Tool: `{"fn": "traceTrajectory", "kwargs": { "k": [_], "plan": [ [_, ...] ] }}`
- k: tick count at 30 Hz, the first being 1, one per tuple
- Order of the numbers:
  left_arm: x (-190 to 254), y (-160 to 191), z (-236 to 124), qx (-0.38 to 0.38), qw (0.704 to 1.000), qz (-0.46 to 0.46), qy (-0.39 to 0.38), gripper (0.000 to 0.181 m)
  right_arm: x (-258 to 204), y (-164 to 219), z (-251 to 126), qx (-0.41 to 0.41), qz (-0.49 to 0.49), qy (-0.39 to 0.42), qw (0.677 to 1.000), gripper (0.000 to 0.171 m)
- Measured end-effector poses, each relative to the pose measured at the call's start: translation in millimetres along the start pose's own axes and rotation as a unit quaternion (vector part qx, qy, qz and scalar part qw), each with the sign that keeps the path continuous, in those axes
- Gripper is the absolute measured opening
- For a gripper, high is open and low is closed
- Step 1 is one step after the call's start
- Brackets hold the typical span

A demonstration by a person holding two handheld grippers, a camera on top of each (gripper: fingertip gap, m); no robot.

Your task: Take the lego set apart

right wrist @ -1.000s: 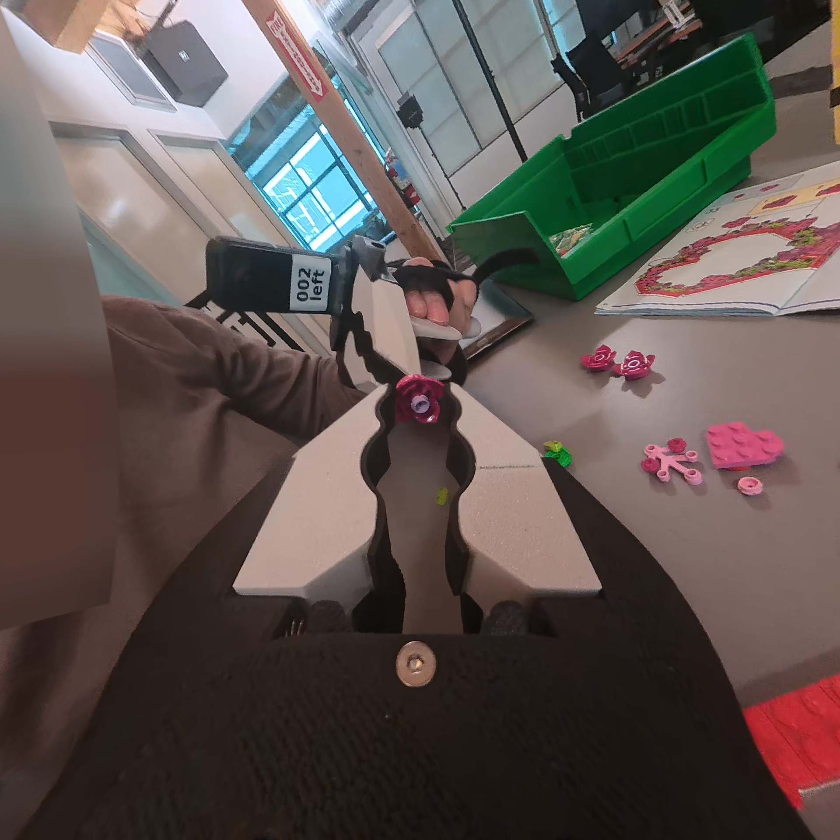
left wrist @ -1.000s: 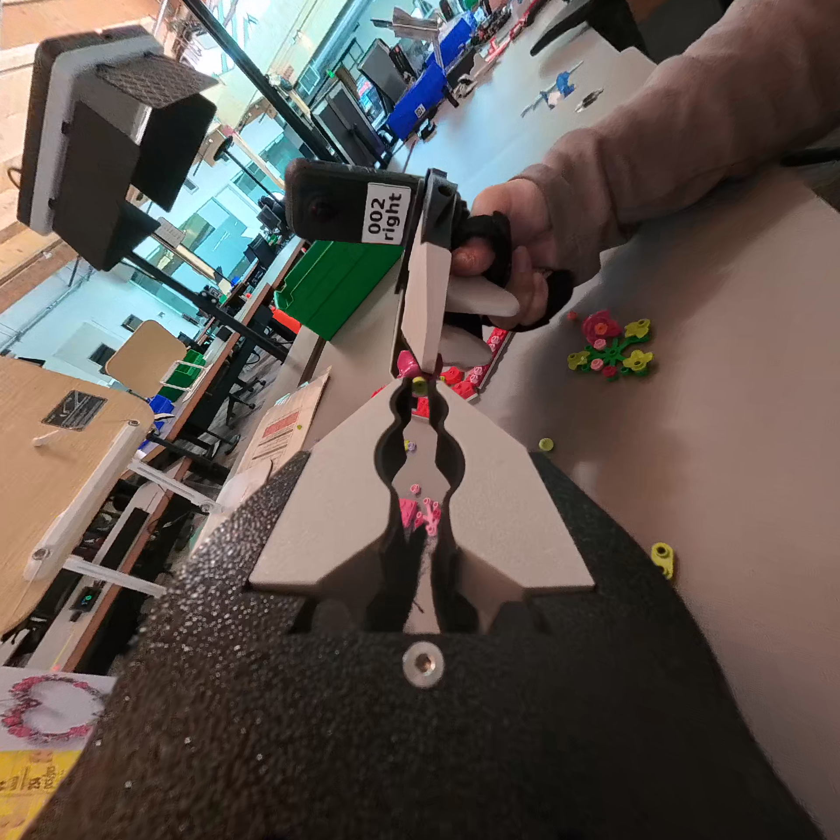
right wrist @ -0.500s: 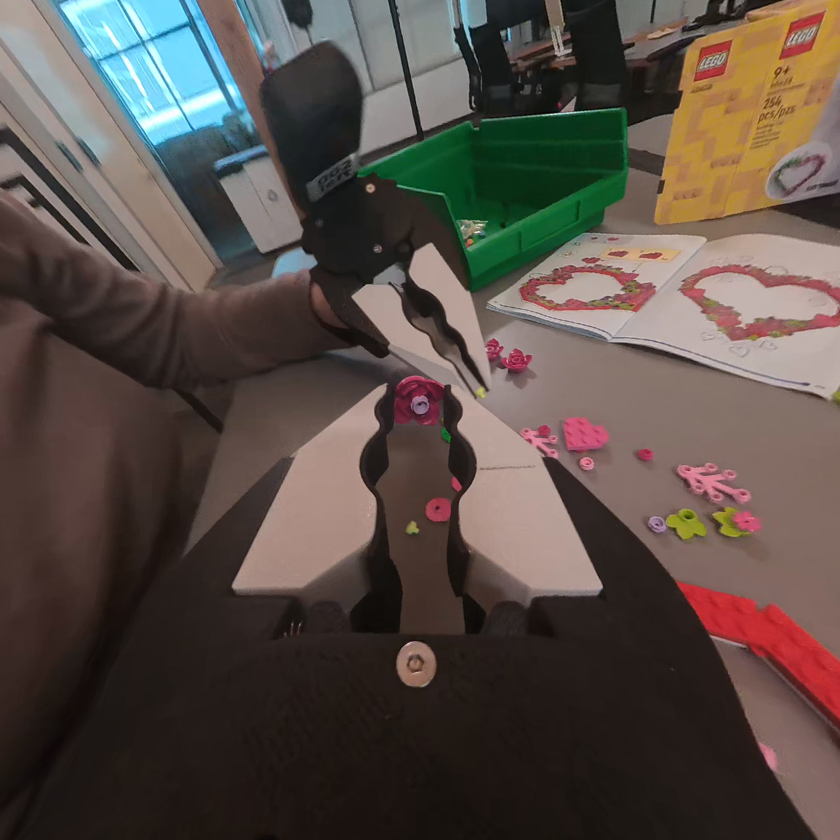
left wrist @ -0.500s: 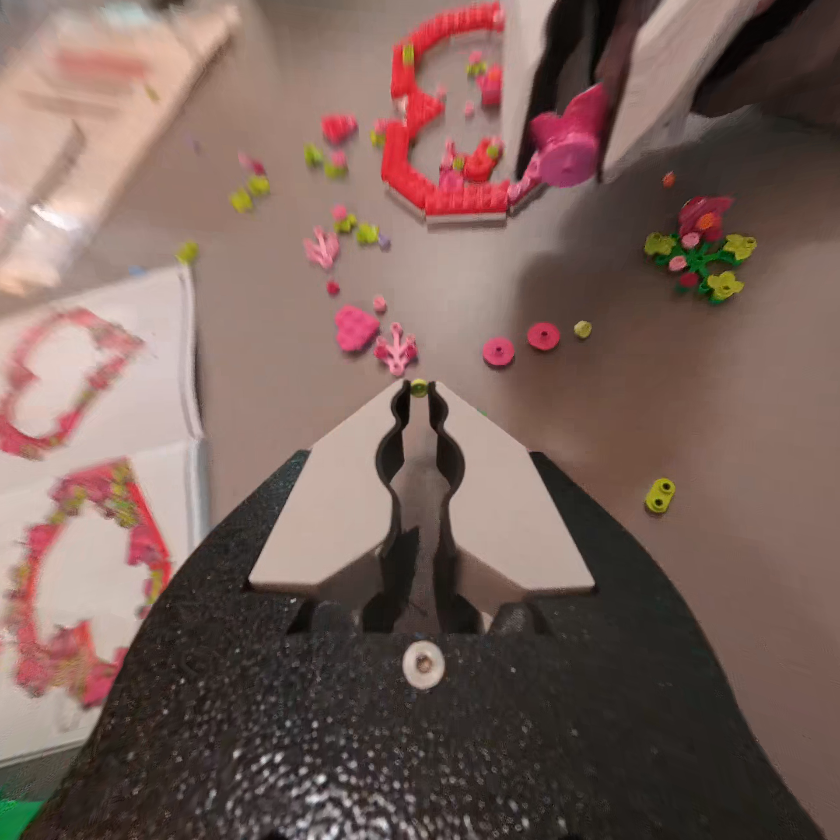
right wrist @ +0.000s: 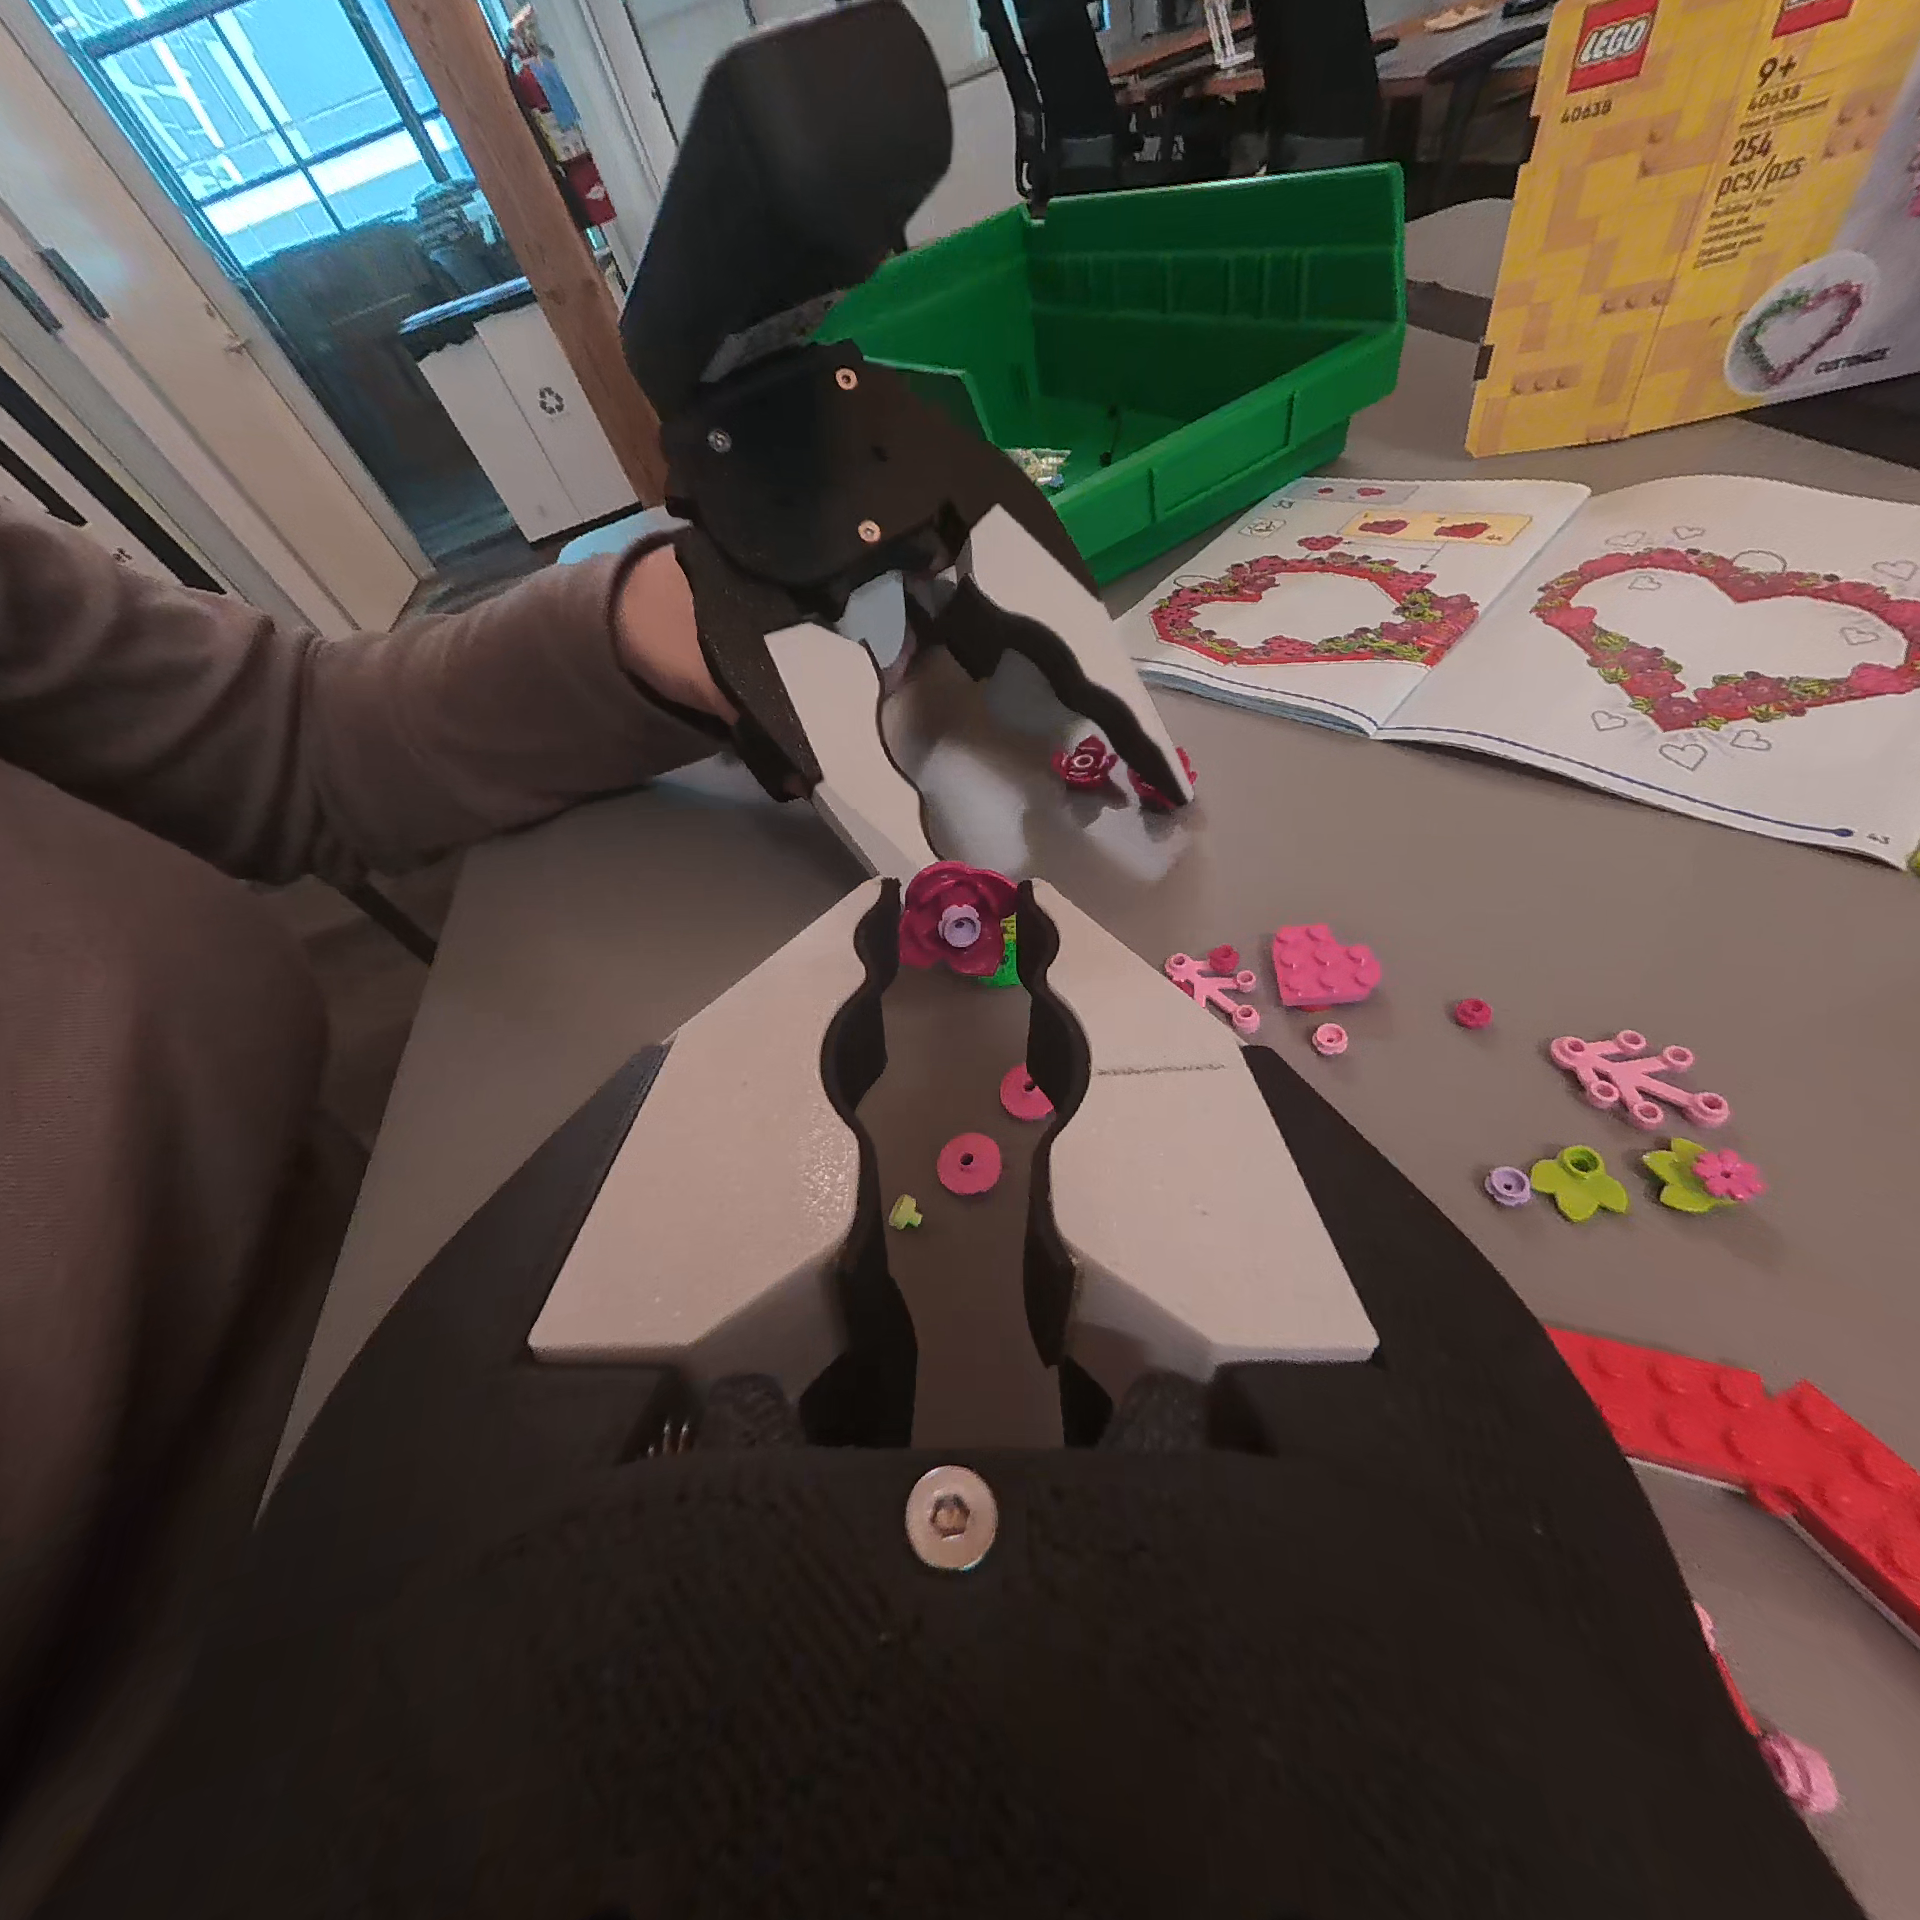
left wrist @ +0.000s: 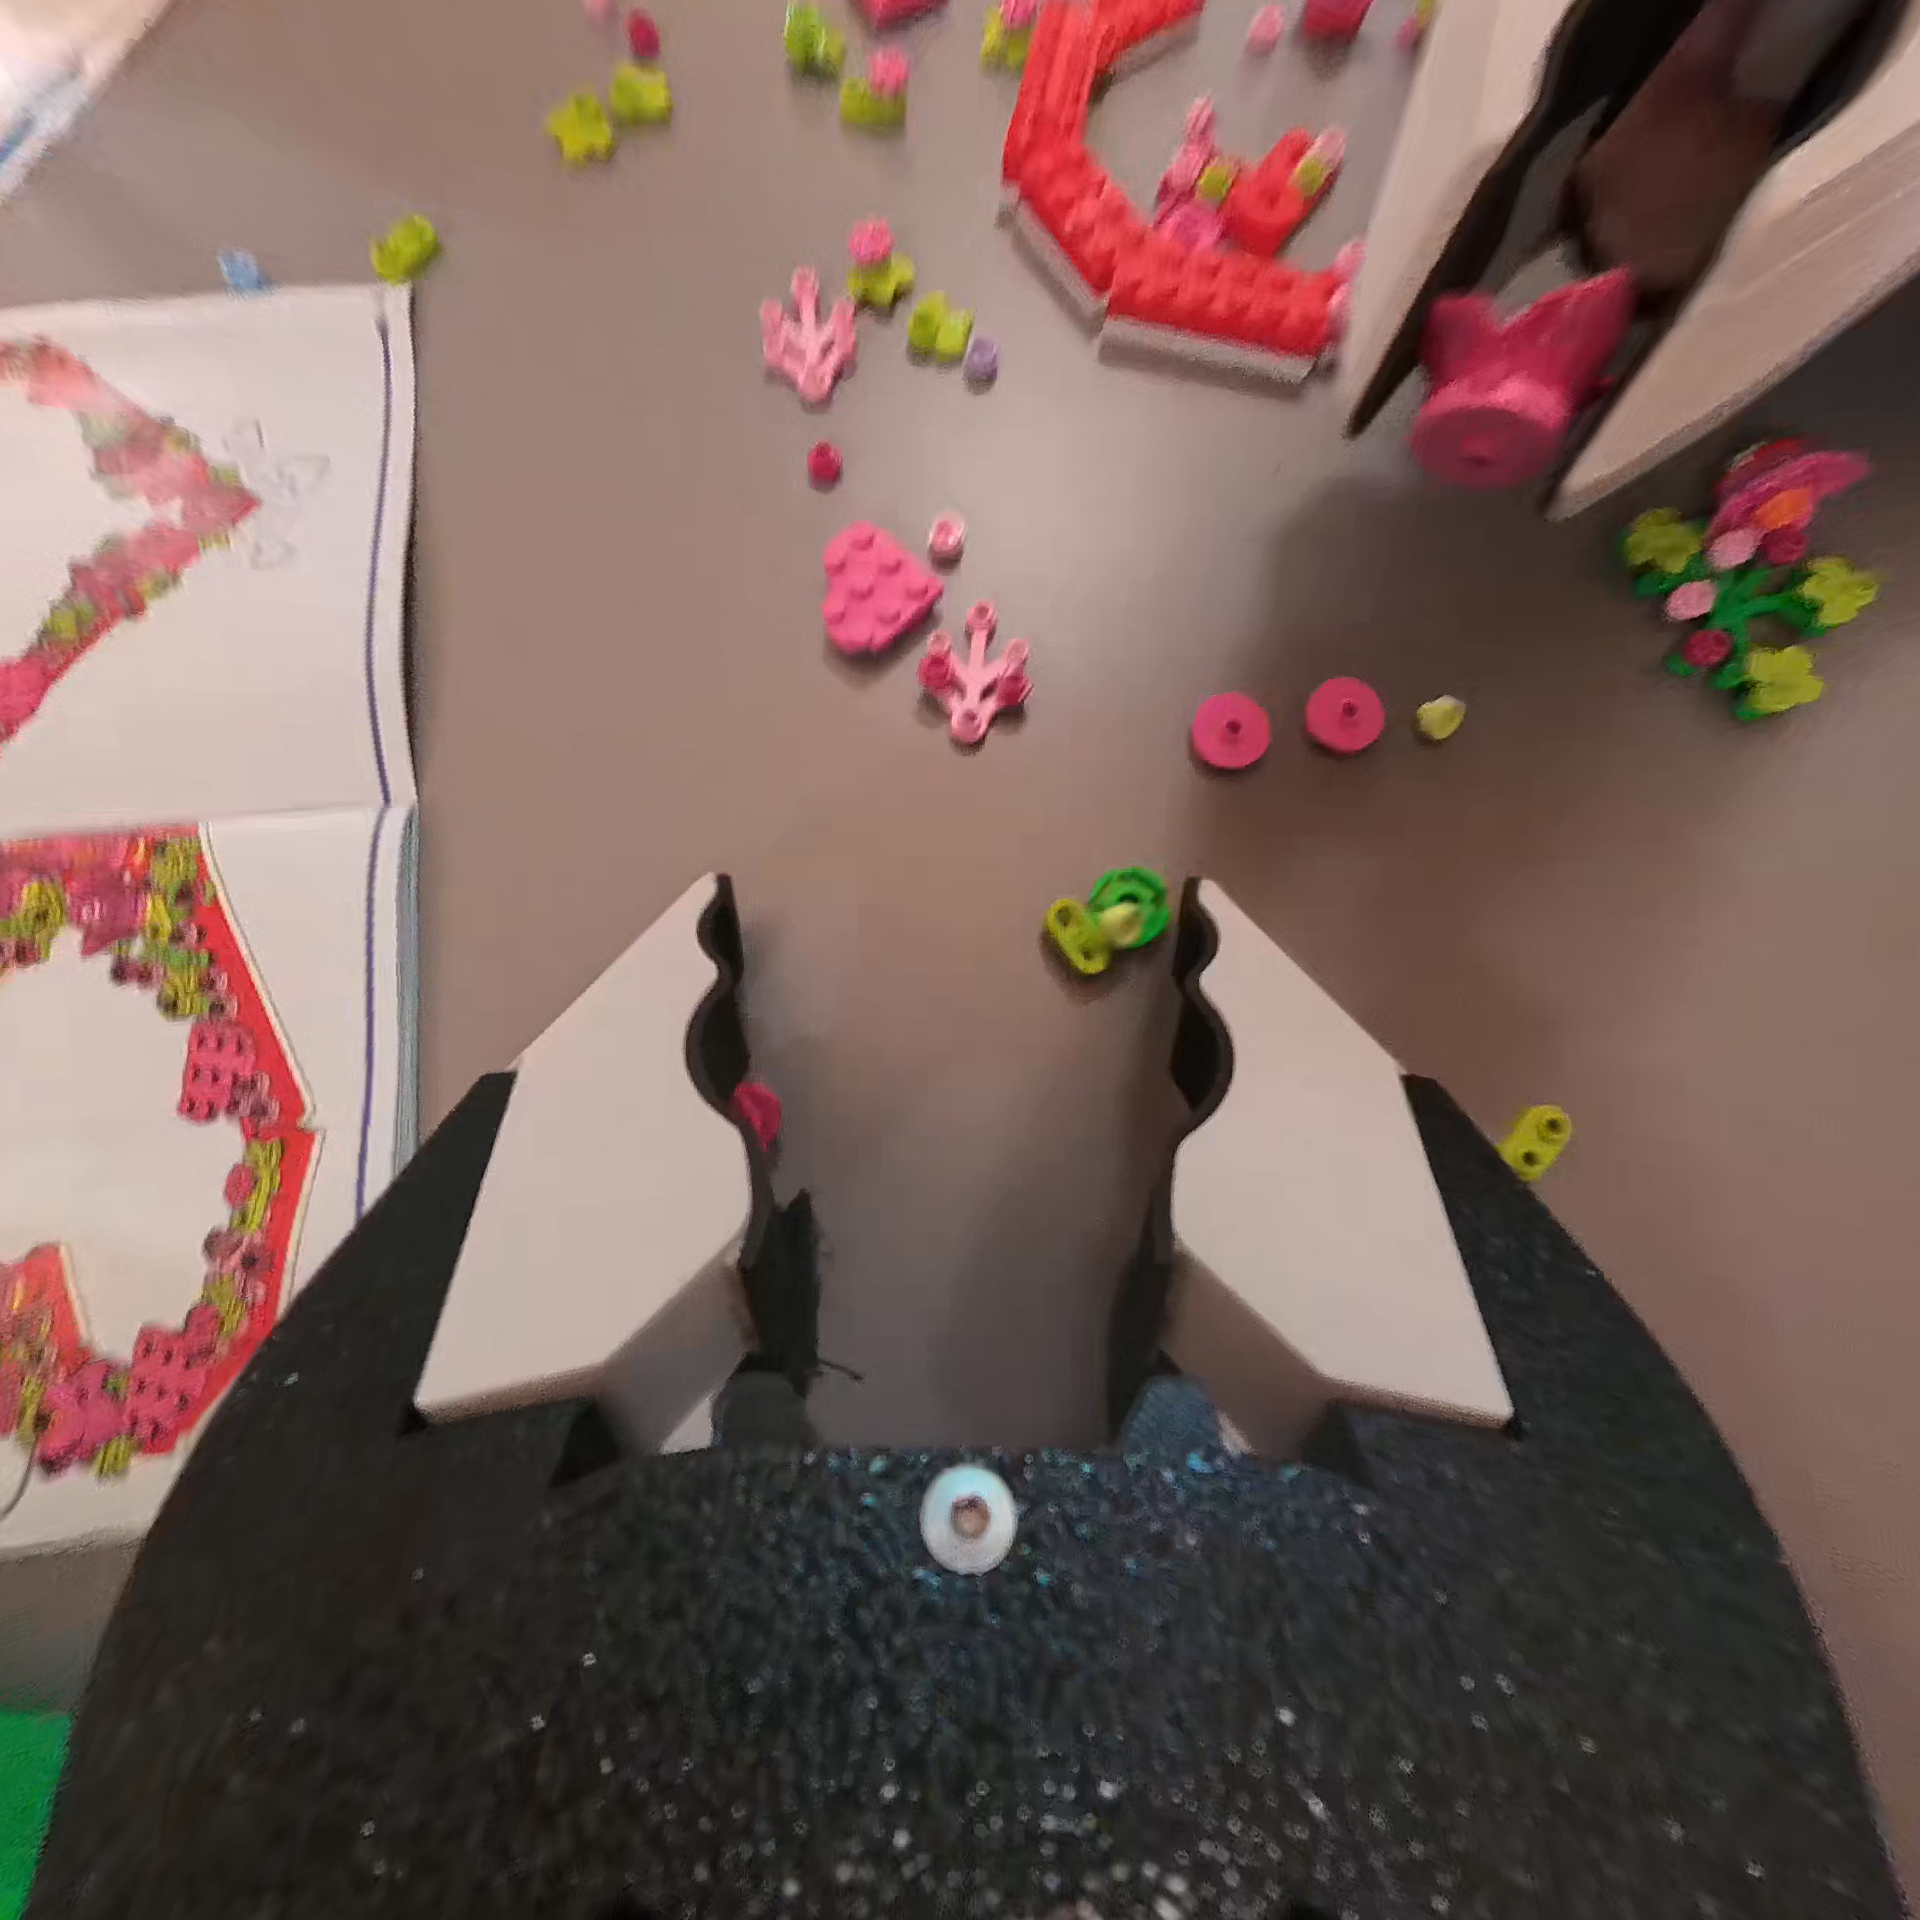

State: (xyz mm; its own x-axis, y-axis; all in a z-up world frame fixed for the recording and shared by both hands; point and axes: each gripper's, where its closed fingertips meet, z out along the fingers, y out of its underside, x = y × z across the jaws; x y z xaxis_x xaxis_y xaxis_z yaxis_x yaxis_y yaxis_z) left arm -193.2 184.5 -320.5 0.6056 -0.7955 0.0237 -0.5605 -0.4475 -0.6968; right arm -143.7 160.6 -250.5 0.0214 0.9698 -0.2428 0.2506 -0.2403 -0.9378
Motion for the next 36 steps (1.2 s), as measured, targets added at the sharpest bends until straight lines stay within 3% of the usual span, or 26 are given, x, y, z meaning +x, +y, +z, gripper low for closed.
{"fn": "traceTrajectory", "kwargs": {
  "k": [1, 5, 9, 12, 19, 25, 28, 36],
  "plan": [
    [5, -10, -3, 0.032, 0.999, 0.009, 0.017, 0.079, 0, -2, 0, 0.007, -0.002, -0.001, 1.0, 0.021],
    [41, -64, -36, 0.22, 0.968, 0.108, 0.062, 0.048, -10, -10, -1, 0.039, 0.032, -0.044, 0.998, 0.021],
    [73, -77, -51, 0.289, 0.923, 0.253, 0.022, 0.033, -20, -20, -4, 0.077, 0.095, -0.107, 0.987, 0.021],
    [81, -79, -52, 0.297, 0.894, 0.334, -0.042, 0.013, -25, -21, -4, 0.085, 0.121, -0.133, 0.98, 0.021],
    [78, -80, -52, 0.296, 0.889, 0.343, -0.061, 0.02, -29, -16, -1, 0.067, 0.12, -0.142, 0.98, 0.021],
    [79, -78, -49, 0.283, 0.885, 0.363, -0.071, 0.013, -29, -16, -1, 0.065, 0.117, -0.141, 0.981, 0.021],
    [78, -81, -54, 0.298, 0.883, 0.356, -0.067, 0.012, -30, -21, -7, 0.077, 0.138, -0.161, 0.974, 0.029],
    [89, -80, -54, 0.297, 0.879, 0.37, -0.045, 0.012, -39, -16, -6, 0.052, 0.13, -0.178, 0.974, 0.019]
  ]
}}
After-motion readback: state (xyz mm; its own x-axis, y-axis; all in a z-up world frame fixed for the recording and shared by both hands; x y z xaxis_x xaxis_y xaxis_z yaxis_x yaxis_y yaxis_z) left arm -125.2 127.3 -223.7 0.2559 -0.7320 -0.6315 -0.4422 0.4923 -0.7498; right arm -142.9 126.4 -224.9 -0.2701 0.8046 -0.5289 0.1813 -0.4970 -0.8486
